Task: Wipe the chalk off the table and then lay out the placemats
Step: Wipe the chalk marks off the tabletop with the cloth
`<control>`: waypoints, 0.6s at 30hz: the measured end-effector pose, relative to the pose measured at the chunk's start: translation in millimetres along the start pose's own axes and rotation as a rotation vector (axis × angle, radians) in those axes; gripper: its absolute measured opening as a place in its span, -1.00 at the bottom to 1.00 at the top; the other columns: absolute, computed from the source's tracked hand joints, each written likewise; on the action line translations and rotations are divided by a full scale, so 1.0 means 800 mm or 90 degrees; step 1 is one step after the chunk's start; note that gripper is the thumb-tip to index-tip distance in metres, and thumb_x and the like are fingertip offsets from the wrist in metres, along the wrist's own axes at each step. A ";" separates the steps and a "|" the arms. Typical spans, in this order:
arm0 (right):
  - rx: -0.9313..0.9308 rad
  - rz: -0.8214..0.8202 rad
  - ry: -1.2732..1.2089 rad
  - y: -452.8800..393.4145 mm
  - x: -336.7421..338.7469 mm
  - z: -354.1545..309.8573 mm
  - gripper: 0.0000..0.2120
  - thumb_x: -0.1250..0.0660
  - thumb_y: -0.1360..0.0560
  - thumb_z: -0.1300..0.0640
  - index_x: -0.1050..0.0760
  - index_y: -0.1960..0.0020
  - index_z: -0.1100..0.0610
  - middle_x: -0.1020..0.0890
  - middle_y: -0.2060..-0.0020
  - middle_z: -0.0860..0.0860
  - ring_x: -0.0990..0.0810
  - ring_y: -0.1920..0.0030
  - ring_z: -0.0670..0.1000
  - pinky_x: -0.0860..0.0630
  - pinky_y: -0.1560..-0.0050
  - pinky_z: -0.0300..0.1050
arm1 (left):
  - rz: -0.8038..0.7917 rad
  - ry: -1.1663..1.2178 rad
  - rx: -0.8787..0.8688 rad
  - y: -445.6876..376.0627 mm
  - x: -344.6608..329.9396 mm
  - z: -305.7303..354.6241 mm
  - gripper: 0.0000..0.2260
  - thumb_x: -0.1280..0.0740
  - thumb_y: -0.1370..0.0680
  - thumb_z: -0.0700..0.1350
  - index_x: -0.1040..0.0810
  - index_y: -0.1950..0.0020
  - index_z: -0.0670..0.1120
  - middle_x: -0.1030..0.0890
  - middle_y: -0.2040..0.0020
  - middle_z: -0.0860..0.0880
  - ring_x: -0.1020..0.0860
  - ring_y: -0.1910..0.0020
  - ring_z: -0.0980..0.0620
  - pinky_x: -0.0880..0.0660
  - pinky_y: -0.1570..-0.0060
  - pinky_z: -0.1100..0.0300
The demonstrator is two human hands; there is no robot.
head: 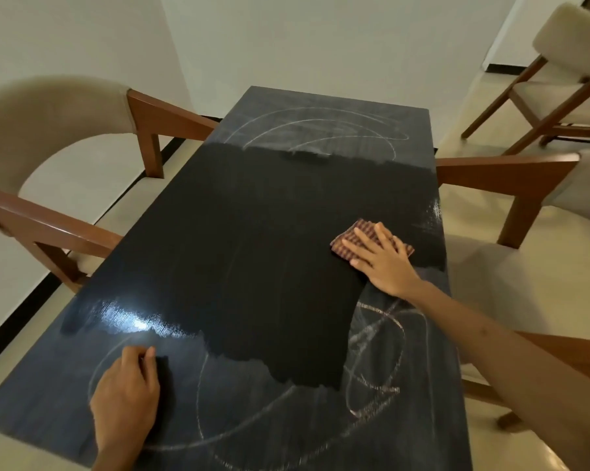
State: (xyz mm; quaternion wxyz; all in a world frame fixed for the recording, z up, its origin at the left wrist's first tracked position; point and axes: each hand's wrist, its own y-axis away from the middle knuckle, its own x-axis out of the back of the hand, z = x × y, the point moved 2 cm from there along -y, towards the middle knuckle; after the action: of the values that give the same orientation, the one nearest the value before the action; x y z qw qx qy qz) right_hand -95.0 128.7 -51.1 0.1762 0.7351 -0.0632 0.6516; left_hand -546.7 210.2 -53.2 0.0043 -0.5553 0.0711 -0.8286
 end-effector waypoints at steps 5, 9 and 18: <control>0.228 0.001 0.064 0.140 -0.029 -0.032 -0.51 0.21 -0.62 -0.25 -0.13 -0.51 -0.28 -0.03 -0.56 -0.13 0.18 -0.56 0.18 0.17 -0.47 0.20 | -0.009 0.002 0.005 0.003 0.002 0.003 -0.86 -0.23 -0.60 -0.10 -0.45 0.13 -0.11 -0.58 0.23 -0.23 -0.55 0.22 -0.28 -0.40 0.26 -0.04; 0.305 0.020 0.127 0.223 -0.053 -0.041 -0.58 0.12 -0.65 -0.21 -0.10 -0.50 -0.32 -0.02 -0.57 -0.16 0.12 -0.56 0.18 0.18 -0.45 0.21 | 0.009 -0.011 0.012 0.002 -0.003 0.001 -0.89 -0.26 -0.59 -0.13 -0.45 0.13 -0.12 -0.59 0.20 -0.30 -0.56 0.19 -0.34 -0.47 0.22 -0.14; 0.113 0.027 0.030 0.106 -0.024 0.073 -0.52 0.31 -0.58 -0.30 -0.01 -0.47 -0.37 0.03 -0.55 -0.19 0.26 -0.56 0.06 0.26 -0.50 0.15 | 0.008 -0.033 0.010 -0.009 -0.016 -0.021 -0.88 -0.24 -0.59 -0.07 -0.39 0.14 0.00 -0.61 0.17 -0.28 -0.59 0.18 -0.31 -0.52 0.16 -0.15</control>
State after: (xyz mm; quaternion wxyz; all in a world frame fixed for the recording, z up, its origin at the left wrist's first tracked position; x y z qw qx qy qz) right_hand -70.2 27.7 -59.8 0.0977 0.7310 -0.0168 0.6751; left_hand -556.4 220.4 -70.2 0.0158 -0.5758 0.0678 -0.8146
